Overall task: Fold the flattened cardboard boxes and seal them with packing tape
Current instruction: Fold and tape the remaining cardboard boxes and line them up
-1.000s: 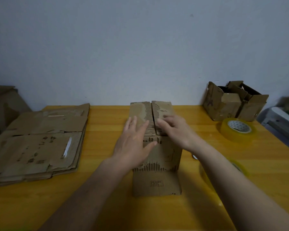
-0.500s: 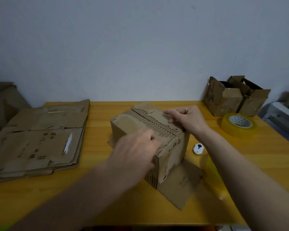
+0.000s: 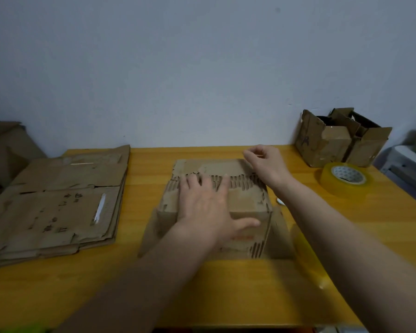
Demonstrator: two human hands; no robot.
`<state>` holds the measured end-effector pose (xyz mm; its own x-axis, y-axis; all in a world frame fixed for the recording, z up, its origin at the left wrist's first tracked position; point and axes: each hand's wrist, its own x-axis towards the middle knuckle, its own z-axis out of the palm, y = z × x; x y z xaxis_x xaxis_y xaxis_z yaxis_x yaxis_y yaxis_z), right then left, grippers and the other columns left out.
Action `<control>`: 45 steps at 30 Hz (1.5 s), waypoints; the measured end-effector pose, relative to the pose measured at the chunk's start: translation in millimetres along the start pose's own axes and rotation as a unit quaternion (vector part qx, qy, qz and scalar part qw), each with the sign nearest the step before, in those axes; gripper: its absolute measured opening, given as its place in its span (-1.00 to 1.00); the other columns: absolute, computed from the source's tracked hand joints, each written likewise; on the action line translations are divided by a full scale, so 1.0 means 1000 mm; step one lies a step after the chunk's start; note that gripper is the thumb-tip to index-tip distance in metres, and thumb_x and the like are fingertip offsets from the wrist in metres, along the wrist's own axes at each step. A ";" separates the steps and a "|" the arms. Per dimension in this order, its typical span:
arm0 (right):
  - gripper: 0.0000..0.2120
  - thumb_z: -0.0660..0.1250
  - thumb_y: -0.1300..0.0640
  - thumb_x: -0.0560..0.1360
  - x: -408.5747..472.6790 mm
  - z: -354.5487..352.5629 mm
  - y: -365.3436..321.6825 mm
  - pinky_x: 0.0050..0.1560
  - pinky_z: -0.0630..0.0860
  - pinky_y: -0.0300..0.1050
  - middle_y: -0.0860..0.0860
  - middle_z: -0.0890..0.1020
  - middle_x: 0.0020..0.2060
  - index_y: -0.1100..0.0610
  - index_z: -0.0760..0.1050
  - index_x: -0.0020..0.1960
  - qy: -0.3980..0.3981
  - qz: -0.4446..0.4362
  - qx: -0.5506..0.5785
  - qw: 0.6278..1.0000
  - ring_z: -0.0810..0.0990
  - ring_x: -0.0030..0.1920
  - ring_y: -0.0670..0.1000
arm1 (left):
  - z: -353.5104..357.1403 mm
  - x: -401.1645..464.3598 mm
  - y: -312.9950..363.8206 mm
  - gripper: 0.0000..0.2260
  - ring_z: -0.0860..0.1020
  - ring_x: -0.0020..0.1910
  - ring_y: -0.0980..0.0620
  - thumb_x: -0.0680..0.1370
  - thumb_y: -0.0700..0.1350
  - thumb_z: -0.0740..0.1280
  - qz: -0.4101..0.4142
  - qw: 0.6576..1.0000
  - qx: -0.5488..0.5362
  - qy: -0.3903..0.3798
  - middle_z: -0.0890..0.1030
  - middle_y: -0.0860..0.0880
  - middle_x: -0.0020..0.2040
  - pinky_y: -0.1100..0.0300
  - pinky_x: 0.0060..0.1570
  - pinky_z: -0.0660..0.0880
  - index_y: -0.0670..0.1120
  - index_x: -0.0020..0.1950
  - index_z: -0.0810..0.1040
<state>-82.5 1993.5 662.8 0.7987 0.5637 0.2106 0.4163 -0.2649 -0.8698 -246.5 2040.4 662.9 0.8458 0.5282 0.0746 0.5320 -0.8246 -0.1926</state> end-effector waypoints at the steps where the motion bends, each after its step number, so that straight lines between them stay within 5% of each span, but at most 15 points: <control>1: -0.71 0.28 0.07 0.55 -0.001 0.001 0.000 0.15 0.42 -0.09 0.07 0.58 0.15 0.17 0.53 0.22 -0.019 0.007 -0.038 0.999 0.52 0.20 0.06 | -0.002 0.004 0.006 0.01 0.20 0.41 -0.27 0.27 0.64 -0.09 -0.013 1.000 0.003 0.004 0.19 -0.23 0.51 -0.19 0.43 0.11 0.07 0.58 0.00; 4: -0.54 0.21 0.11 0.60 -0.006 0.000 0.006 0.35 0.18 -0.21 0.09 0.33 0.44 0.20 0.28 0.46 -0.094 0.002 -0.113 0.989 0.27 0.44 0.03 | 0.001 0.014 0.010 0.02 0.12 0.47 -0.25 0.30 0.62 -0.07 -0.016 0.999 -0.031 0.019 0.18 -0.23 0.51 -0.20 0.48 0.01 -0.01 0.57 0.07; 9: -0.55 0.07 0.09 0.66 -0.009 -0.010 0.014 0.43 -0.07 -0.22 0.00 0.04 0.55 0.08 0.15 0.53 -0.155 0.006 -0.099 0.983 -0.04 0.53 -0.08 | 0.011 0.020 0.006 -0.05 -0.18 0.57 -0.07 0.37 0.56 -0.11 0.042 0.995 -0.095 -0.005 -0.16 -0.03 0.60 -0.15 0.52 -0.14 0.01 0.59 -0.15; 13: -0.57 0.07 0.11 0.66 -0.011 -0.007 0.011 0.40 -0.02 -0.26 0.00 0.08 0.54 0.09 0.19 0.52 -0.140 0.002 -0.068 0.988 0.01 0.53 -0.08 | 0.010 0.026 0.005 -0.13 -0.15 0.57 -0.06 0.40 0.54 -0.12 0.064 0.993 -0.102 -0.013 -0.13 0.07 0.59 -0.17 0.51 -0.15 0.11 0.58 -0.15; 17: -0.62 0.08 0.10 0.65 -0.021 -0.024 0.018 0.34 0.28 -0.13 0.01 0.36 0.42 0.09 0.29 0.46 -0.074 0.035 0.013 0.997 0.34 0.35 -0.03 | 0.008 0.030 0.004 -0.24 -0.12 0.57 -0.08 0.41 0.52 -0.14 0.098 0.991 -0.093 -0.019 -0.11 0.11 0.59 -0.19 0.51 -0.13 0.24 0.55 -0.15; 21: -0.67 0.19 0.11 0.62 -0.047 -0.062 0.047 0.23 0.43 -0.04 0.08 0.51 0.28 0.15 0.41 0.35 -0.033 0.045 -0.139 0.989 0.48 0.24 0.05 | 0.006 0.035 0.004 -0.32 -0.05 0.56 -0.12 0.42 0.50 -0.17 0.118 0.989 -0.090 -0.014 -0.05 0.09 0.59 -0.22 0.50 -0.08 0.33 0.52 -0.13; 26: -0.70 0.40 -0.07 0.47 -0.097 -0.099 0.076 0.00 0.46 -0.04 0.05 0.54 0.01 0.08 0.40 0.04 -0.050 0.114 -0.310 0.942 0.48 0.03 0.05 | 0.003 0.033 0.005 -0.34 0.01 0.56 -0.13 0.46 0.47 -0.12 0.124 0.988 -0.091 -0.011 0.00 0.08 0.59 -0.16 0.51 -0.09 0.30 0.53 -0.07; 30: -0.58 0.38 -0.12 0.46 -0.124 -0.101 0.095 0.30 0.29 0.01 0.04 0.49 0.23 0.02 0.43 0.23 -0.200 0.117 -0.508 0.830 0.36 0.32 0.10 | -0.001 0.029 0.007 -0.27 0.02 0.55 -0.12 0.39 0.49 -0.17 0.122 0.986 -0.109 -0.018 0.04 0.08 0.59 -0.13 0.50 -0.07 0.29 0.54 -0.02; 32: -0.59 0.31 -0.02 0.52 -0.129 -0.102 0.103 0.43 0.08 0.12 0.01 0.45 0.32 -0.04 0.37 0.35 -0.226 0.111 -0.533 0.808 0.32 0.39 0.07 | -0.003 0.028 0.007 -0.26 0.00 0.56 -0.11 0.38 0.46 -0.23 0.121 0.984 -0.124 -0.028 0.03 0.10 0.59 -0.12 0.50 -0.06 0.28 0.54 -0.01; 36: -0.52 0.41 -0.01 0.47 -0.125 -0.124 0.102 0.32 0.32 0.04 0.02 0.48 0.30 0.01 0.42 0.35 -0.179 0.104 -0.399 0.893 0.42 0.31 0.07 | -0.002 0.032 0.003 -0.51 -0.01 0.56 -0.08 0.61 0.25 -0.22 0.121 0.978 -0.164 -0.035 0.03 0.13 0.59 -0.09 0.52 -0.05 0.26 0.54 0.02; 39: -0.75 0.47 0.09 0.41 -0.120 -0.137 0.072 -0.08 0.45 -0.17 0.05 0.61 -0.07 0.11 0.57 0.06 -0.104 0.030 -0.192 0.975 0.57 -0.05 -0.04 | -0.003 0.036 -0.001 -0.57 0.00 0.55 -0.07 0.65 0.21 -0.13 0.121 0.975 -0.184 -0.040 0.06 0.18 0.57 -0.11 0.51 -0.01 0.28 0.54 0.06; 42: -0.89 0.45 0.16 0.42 -0.115 -0.135 0.026 -0.25 0.44 -0.29 -0.04 0.60 -0.24 0.05 0.57 -0.07 -0.033 -0.076 -0.056 0.995 0.53 -0.27 -0.17 | -0.003 0.039 -0.001 -0.51 0.02 0.54 -0.02 0.62 0.26 -0.01 0.102 0.969 -0.221 -0.043 0.11 0.16 0.56 -0.13 0.48 0.07 0.26 0.54 0.03; 45: -0.88 0.44 0.16 0.43 -0.101 -0.121 -0.011 -0.23 0.49 -0.10 0.06 0.62 -0.22 0.08 0.59 -0.04 -0.030 -0.134 -0.003 0.991 0.57 -0.23 0.02 | -0.004 0.041 -0.003 -0.34 0.04 0.55 -0.03 0.55 0.29 0.19 0.076 0.949 -0.301 -0.054 0.11 0.09 0.56 -0.19 0.46 0.14 0.33 0.52 -0.13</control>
<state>-115.3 1844.7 704.8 0.6315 0.6605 0.4062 0.6126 -0.1039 -0.7835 -213.6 2063.6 670.2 0.9228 0.3850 -0.0166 0.3587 -0.8422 0.4026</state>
